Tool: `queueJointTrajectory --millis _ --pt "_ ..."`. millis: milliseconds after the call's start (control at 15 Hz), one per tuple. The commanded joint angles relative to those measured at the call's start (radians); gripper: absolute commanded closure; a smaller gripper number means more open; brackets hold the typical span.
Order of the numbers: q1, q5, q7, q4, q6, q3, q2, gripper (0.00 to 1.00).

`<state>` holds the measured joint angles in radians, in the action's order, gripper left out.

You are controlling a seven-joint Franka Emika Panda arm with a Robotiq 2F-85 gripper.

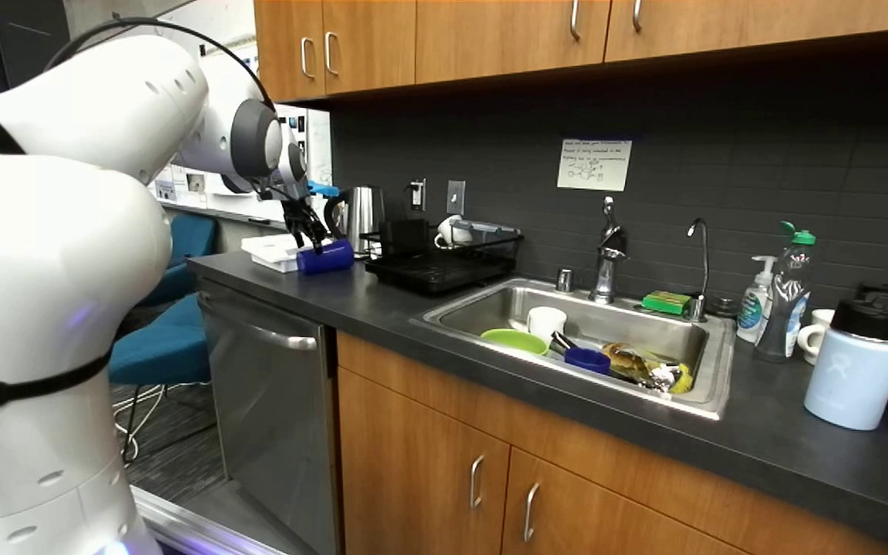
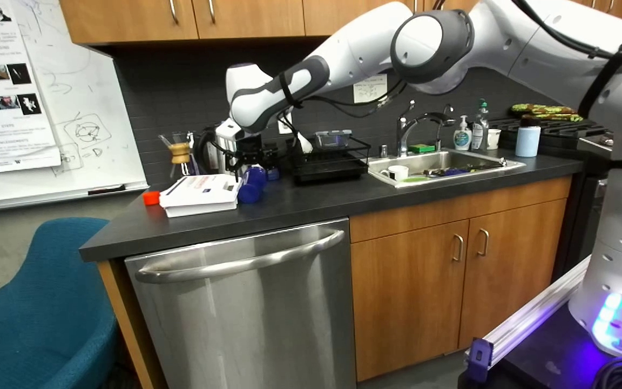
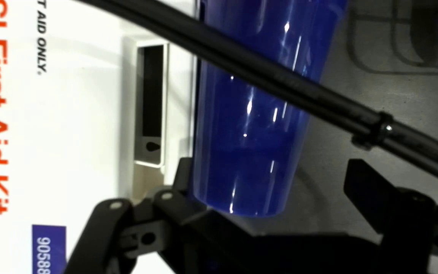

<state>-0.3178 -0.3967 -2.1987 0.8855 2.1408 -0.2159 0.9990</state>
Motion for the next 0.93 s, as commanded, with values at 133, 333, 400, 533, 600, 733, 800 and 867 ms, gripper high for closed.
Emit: queueJointTrajectory --millis 133,333,400,533,600,733,800,867 --pt "-0.011 0.004 -0.019 -0.116 -0.015 -0.001 0.069 0.00" --pt "-0.012 -0.002 -0.024 -0.139 -0.016 0.003 0.090 0.00" --pt "-0.014 -0.006 -0.026 -0.147 -0.018 0.007 0.097 0.00" --pt "-0.013 -0.012 -0.033 -0.162 -0.022 0.012 0.107 0.00" --pt "-0.012 -0.013 -0.035 -0.169 -0.025 0.014 0.110 0.00" --pt "-0.010 -0.013 -0.040 -0.178 -0.030 0.019 0.115 0.00" --pt "-0.011 -0.013 -0.042 -0.183 -0.033 0.021 0.117 0.00" --pt "-0.010 -0.014 -0.045 -0.187 -0.036 0.023 0.120 0.00"
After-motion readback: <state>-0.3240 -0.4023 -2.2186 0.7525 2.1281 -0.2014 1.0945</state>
